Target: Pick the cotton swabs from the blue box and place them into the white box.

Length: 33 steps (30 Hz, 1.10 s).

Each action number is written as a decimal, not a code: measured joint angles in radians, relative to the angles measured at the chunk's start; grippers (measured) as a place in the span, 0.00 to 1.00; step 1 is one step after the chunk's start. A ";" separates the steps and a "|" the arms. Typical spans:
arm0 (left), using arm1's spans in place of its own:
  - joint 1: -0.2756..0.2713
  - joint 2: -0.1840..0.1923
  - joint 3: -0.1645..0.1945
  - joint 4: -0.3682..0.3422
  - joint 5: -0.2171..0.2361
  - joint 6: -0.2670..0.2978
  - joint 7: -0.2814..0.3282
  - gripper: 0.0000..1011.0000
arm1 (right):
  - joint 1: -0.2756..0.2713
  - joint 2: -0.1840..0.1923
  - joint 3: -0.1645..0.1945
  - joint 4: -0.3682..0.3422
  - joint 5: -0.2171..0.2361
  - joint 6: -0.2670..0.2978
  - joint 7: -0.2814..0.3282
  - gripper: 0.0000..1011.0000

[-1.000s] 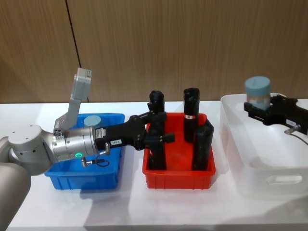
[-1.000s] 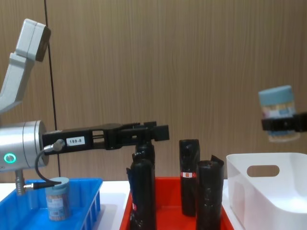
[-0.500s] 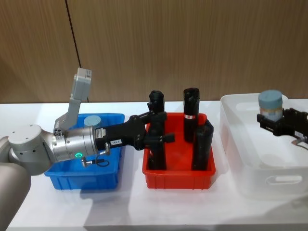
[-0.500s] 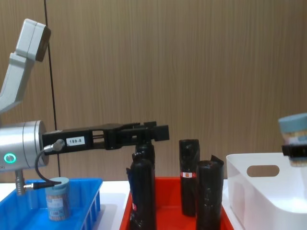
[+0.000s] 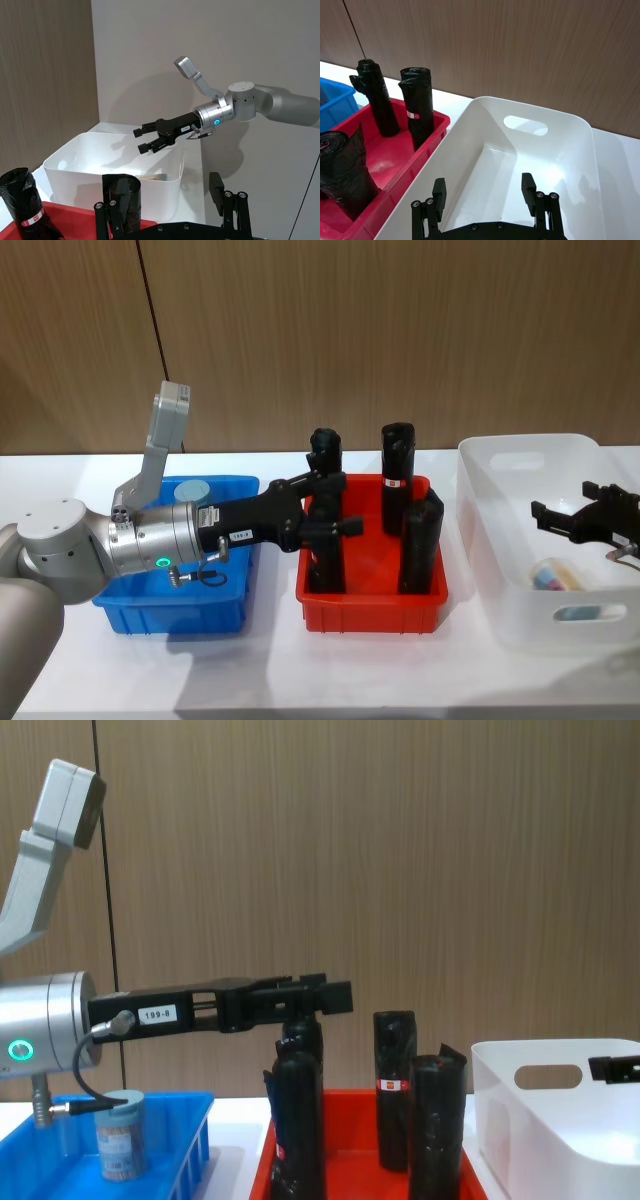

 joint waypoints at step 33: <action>0.057 0.005 0.010 -0.097 0.053 0.001 0.177 0.99 | -0.139 -0.039 -0.003 -0.146 -0.022 -0.140 -0.101 0.99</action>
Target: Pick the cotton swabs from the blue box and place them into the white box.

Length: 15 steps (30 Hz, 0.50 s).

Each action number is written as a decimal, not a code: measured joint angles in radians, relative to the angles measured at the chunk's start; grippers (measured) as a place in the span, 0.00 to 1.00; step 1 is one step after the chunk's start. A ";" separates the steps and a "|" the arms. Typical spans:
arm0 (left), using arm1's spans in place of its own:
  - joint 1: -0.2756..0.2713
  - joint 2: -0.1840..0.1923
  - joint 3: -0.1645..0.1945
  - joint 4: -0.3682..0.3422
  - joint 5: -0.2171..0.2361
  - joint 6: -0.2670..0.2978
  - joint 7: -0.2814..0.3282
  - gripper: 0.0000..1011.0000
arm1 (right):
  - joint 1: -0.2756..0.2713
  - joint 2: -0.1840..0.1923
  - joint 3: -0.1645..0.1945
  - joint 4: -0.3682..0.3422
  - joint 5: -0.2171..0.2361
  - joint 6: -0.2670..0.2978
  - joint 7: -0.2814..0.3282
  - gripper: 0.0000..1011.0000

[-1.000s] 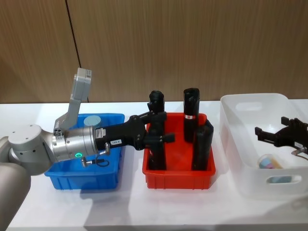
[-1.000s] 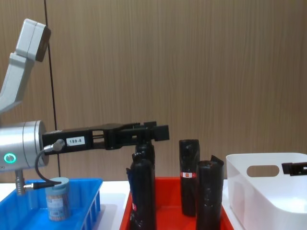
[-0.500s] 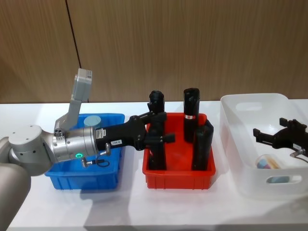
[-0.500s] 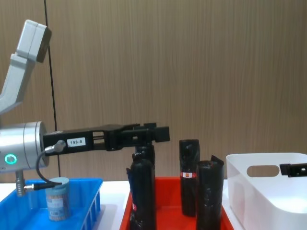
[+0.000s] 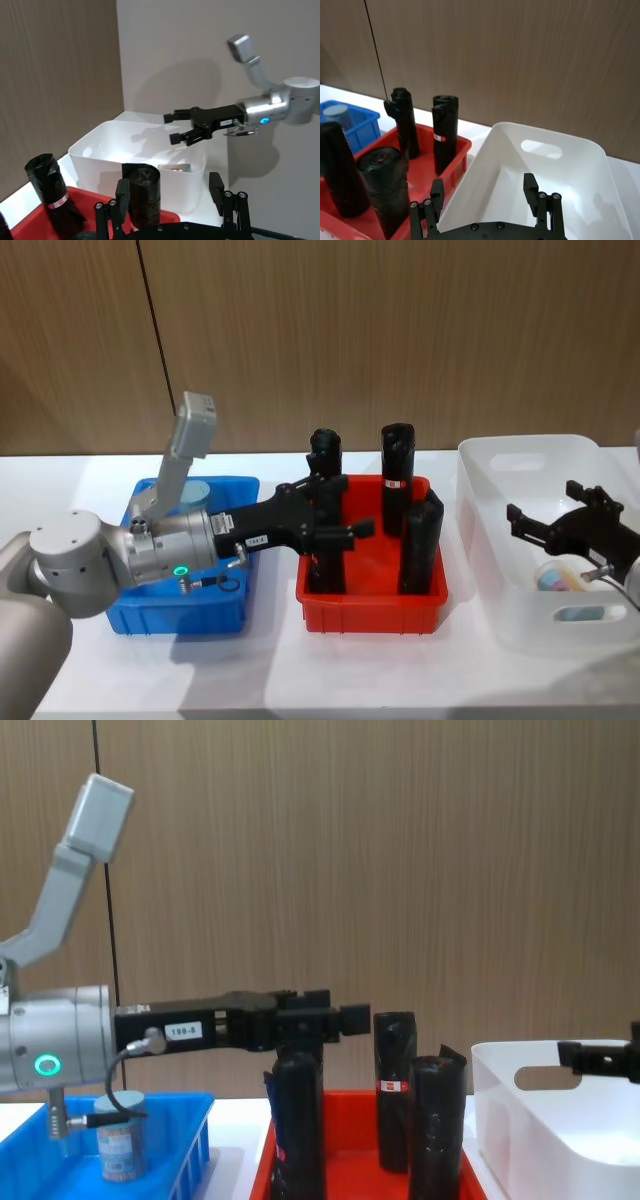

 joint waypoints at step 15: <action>0.066 0.006 0.011 -0.112 0.061 0.002 0.200 0.99 | -0.136 -0.044 0.000 -0.148 -0.021 -0.141 -0.112 0.99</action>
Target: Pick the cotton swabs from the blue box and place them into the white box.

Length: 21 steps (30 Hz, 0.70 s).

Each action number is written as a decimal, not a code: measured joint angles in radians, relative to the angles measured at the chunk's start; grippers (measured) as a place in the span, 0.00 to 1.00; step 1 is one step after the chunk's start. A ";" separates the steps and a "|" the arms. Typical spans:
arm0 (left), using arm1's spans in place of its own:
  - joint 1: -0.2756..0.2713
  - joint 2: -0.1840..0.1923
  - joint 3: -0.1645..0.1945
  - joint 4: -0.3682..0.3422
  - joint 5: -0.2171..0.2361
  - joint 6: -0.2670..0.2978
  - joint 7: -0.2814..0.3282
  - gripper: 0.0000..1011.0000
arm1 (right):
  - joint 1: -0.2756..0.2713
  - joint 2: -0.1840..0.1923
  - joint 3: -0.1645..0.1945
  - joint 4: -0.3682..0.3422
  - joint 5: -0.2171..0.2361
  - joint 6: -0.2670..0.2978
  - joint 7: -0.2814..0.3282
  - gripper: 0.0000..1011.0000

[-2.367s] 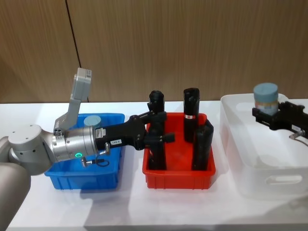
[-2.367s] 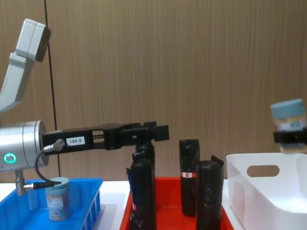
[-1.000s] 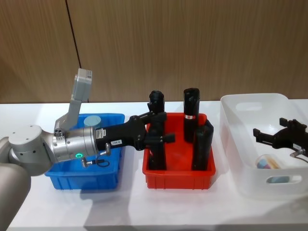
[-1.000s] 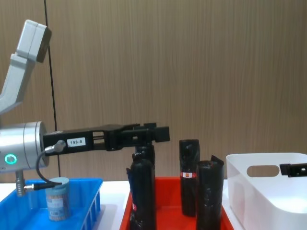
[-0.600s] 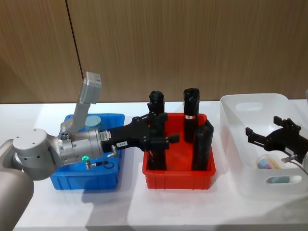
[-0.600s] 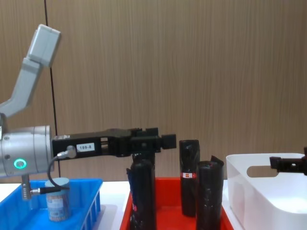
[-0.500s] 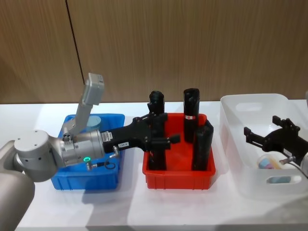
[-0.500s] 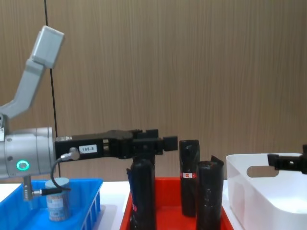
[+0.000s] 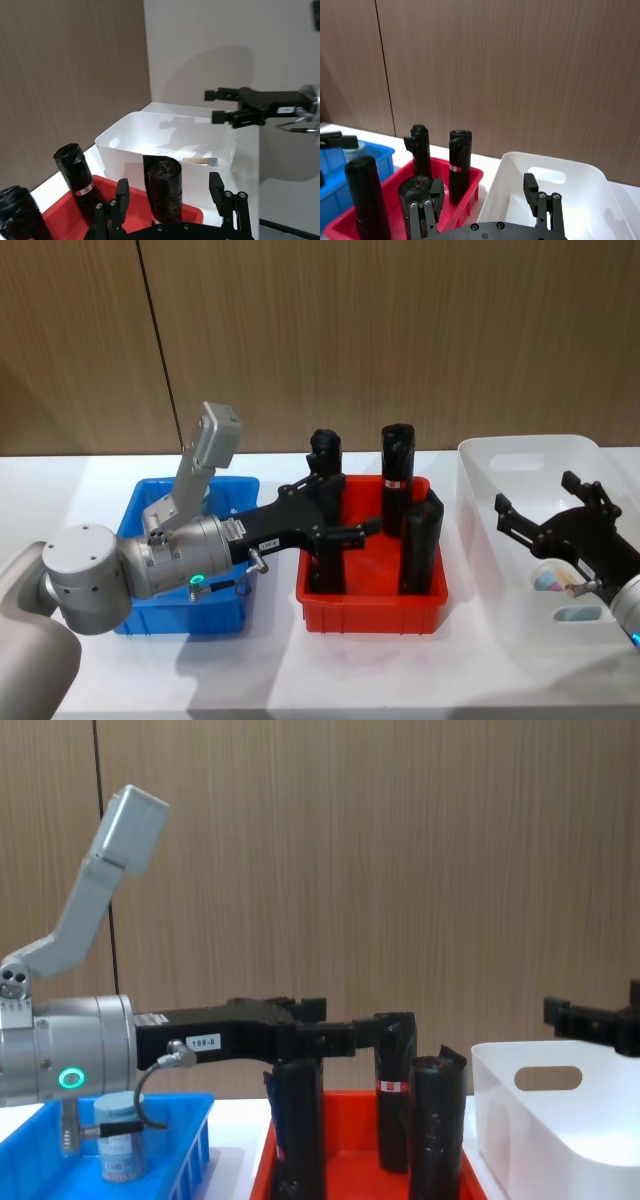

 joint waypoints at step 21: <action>0.087 0.008 0.014 -0.150 0.082 0.001 0.271 0.99 | -0.063 -0.020 0.000 -0.069 -0.010 -0.065 -0.051 0.99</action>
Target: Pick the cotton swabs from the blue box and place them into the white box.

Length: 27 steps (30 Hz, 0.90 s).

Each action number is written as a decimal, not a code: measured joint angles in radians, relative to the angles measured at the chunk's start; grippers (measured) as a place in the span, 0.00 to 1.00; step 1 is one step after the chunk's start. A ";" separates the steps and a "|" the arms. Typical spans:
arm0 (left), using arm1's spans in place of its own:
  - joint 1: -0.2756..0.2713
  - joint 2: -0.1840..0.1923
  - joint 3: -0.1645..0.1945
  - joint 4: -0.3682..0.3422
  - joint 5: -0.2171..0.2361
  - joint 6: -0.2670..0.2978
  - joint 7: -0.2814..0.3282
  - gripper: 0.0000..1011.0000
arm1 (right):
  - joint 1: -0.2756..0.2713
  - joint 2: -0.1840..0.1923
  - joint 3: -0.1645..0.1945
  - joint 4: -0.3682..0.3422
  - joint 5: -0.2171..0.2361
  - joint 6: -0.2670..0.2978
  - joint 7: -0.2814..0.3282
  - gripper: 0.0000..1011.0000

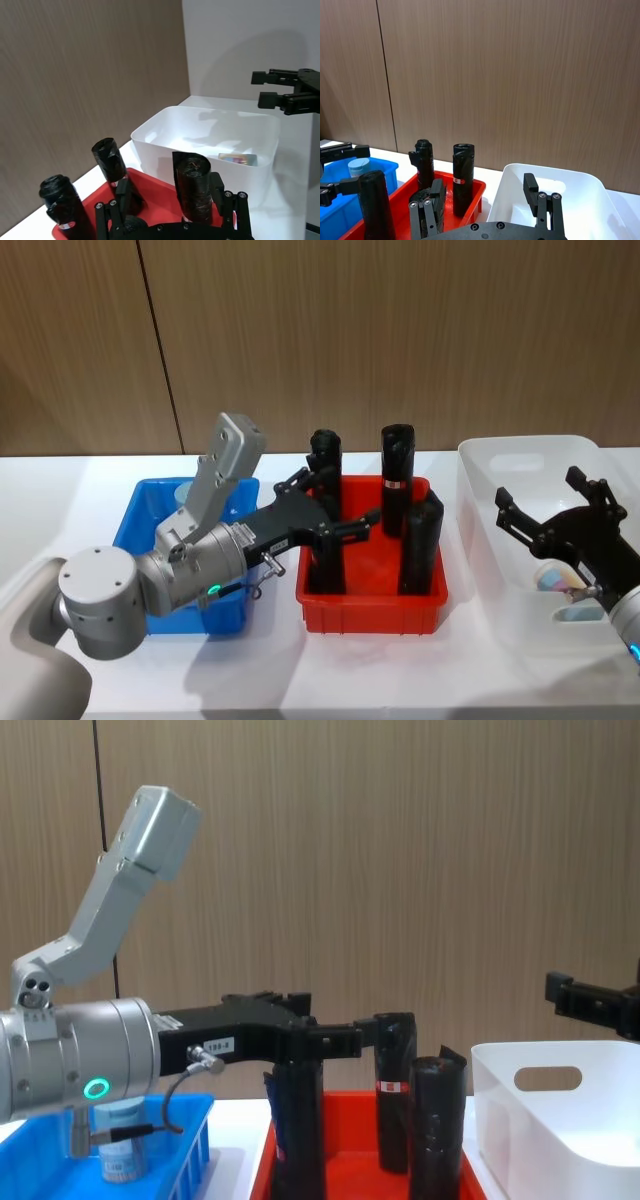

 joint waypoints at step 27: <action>0.118 0.011 0.019 -0.200 0.109 0.002 0.361 0.99 | 0.000 0.000 0.000 0.000 0.000 0.000 0.000 0.99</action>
